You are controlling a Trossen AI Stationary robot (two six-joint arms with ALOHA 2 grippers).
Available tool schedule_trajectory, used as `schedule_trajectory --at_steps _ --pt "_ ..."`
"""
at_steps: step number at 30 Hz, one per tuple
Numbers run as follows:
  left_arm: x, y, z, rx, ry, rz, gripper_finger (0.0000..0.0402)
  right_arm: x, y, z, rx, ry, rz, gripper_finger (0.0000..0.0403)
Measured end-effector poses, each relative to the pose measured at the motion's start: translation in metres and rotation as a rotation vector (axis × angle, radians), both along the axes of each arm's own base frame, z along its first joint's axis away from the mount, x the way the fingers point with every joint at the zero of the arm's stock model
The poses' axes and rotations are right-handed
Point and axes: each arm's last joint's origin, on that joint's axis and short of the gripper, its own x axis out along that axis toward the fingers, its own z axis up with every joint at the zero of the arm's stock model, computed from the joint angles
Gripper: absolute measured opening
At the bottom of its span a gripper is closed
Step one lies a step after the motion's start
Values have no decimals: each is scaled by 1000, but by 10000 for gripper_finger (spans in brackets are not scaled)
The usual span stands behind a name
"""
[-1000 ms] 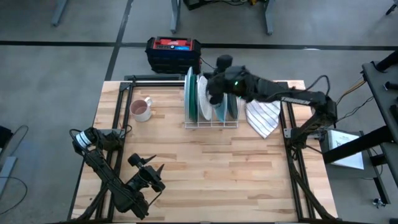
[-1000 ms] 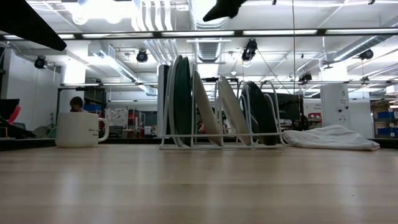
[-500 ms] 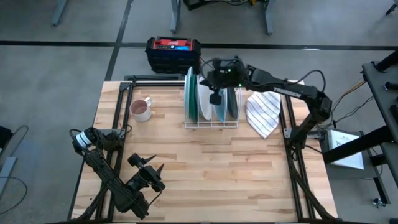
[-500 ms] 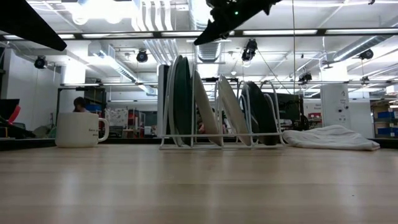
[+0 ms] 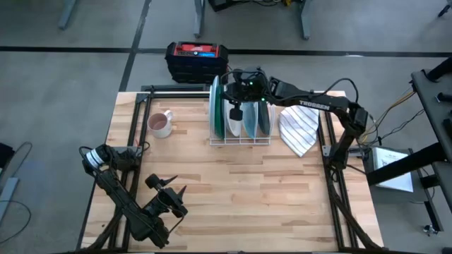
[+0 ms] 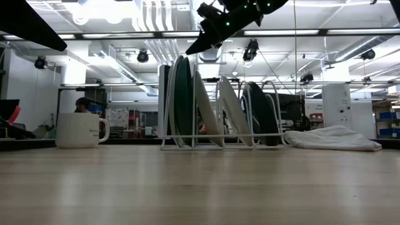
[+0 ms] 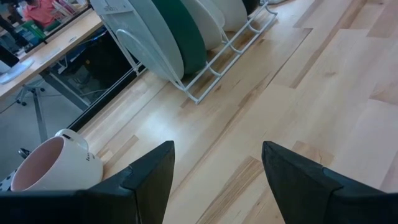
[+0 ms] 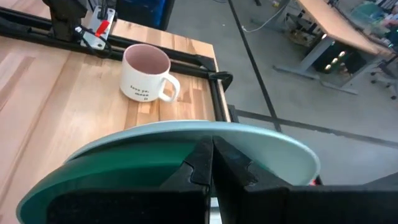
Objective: Sort dishes
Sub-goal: Adjust the green plate in the dishwasher rack
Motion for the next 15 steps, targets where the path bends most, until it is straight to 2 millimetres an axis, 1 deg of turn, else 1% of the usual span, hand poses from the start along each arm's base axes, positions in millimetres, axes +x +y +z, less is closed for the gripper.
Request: schedule_trajectory --at_steps 6,15 --pt "0 0 0 0 0 0 233 7 -3 -12 13 20 -6 0" --pt "0 0 0 0 1 0 233 7 -4 -13 12 21 -10 0"
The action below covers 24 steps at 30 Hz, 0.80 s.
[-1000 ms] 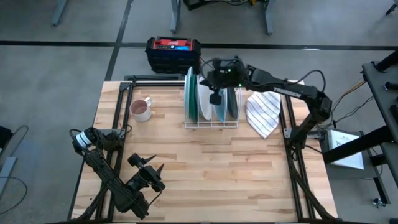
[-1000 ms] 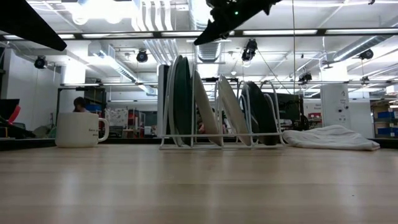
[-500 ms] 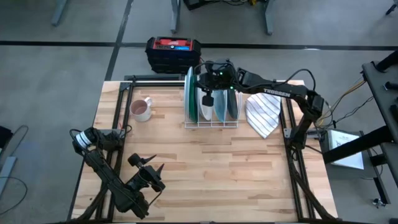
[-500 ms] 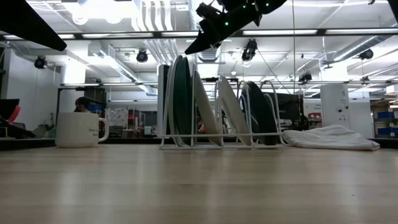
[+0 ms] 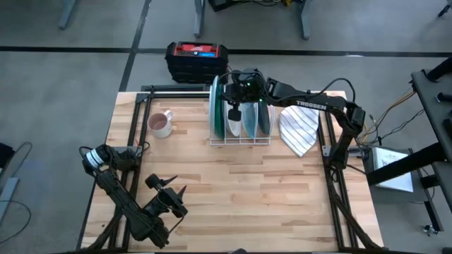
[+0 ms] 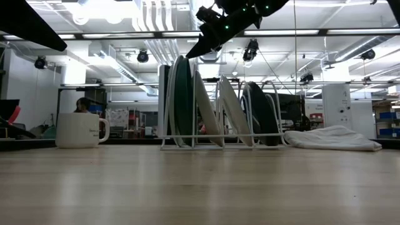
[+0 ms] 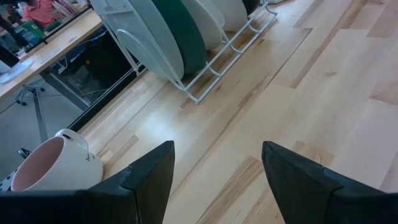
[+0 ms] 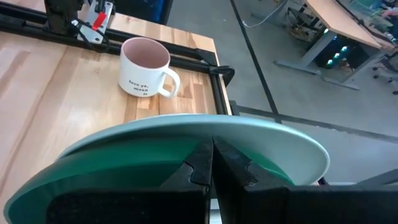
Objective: Sort dishes
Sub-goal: Adjust the green plate in the dishwasher rack
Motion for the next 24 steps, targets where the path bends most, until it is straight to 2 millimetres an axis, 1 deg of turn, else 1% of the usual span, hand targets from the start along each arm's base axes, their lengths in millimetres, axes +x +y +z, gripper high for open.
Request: schedule_trajectory --at_steps 5,12,17,24 --pt "0 0 0 0 0 0 233 -1 0 -1 5 13 -2 0" --pt "0 0 0 0 0 0 233 -4 -1 -2 -35 64 -68 0" --pt "0 0 0 0 0 0 233 -5 -1 -2 -32 72 -69 0" --pt "0 0 0 1 1 0 233 -12 3 5 -9 79 -80 0"
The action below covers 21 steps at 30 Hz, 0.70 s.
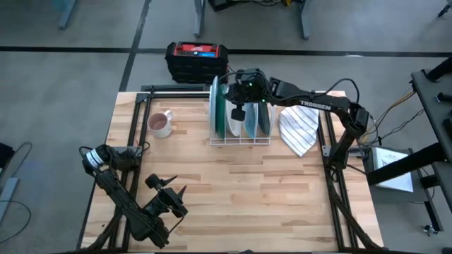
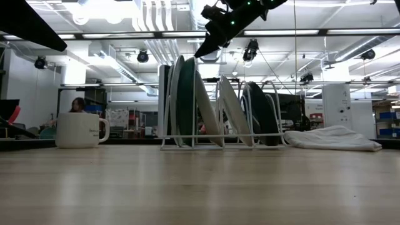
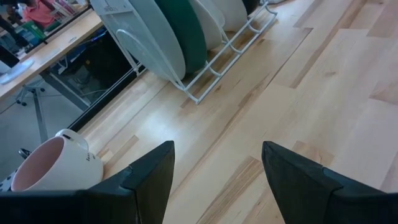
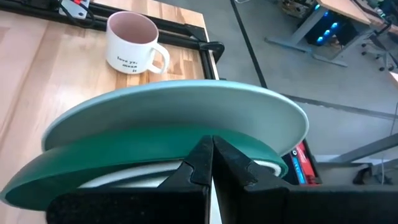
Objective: Sort dishes
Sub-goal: Adjust the green plate in the dishwasher rack, then return to Home Position
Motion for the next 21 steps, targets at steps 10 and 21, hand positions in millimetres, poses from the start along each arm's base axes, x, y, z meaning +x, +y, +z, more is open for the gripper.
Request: schedule_trajectory --at_steps 10,21 --pt "0 0 0 1 2 -1 233 -13 8 19 -11 -22 -10 0" --pt "0 0 0 2 2 -2 233 -33 17 32 6 24 -69 0"
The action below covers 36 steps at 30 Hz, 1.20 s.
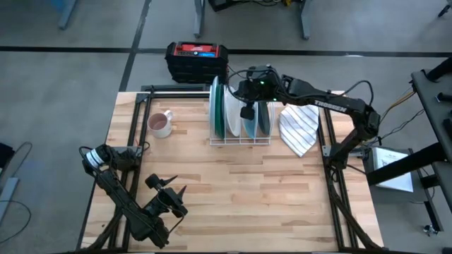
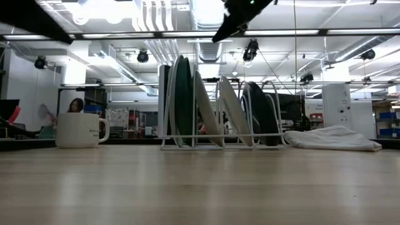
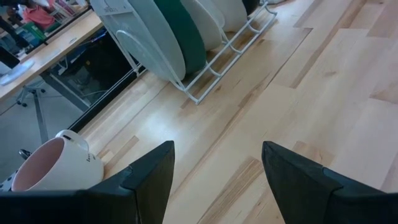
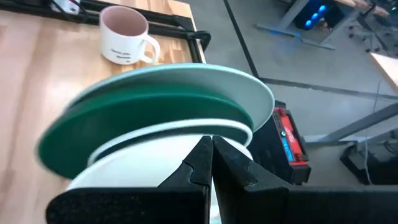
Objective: Sort dishes
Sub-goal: Return to Home Position
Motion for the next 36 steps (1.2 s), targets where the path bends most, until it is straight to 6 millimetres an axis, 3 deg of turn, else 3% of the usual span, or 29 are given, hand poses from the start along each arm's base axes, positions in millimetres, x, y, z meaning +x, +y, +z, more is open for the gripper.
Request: schedule_trajectory --at_steps 4,9,16,21,25,29,36 --pt "4 1 3 36 -49 -34 233 -16 17 9 25 3 23 0" --pt "17 -7 17 189 -170 -200 233 -39 55 1 33 -40 108 0" --pt "41 -26 58 138 -146 -238 233 -84 100 -12 34 -188 219 0" --pt "68 -49 92 162 -159 -341 233 -115 118 -13 31 -281 278 0" --pt "87 -60 105 233 -135 -421 233 -135 127 -18 29 -327 317 0" --pt "99 -55 105 253 -82 -457 233 -150 133 -24 29 -357 347 0" --pt "120 -25 97 227 72 -468 233 -162 134 -39 54 -346 347 0"
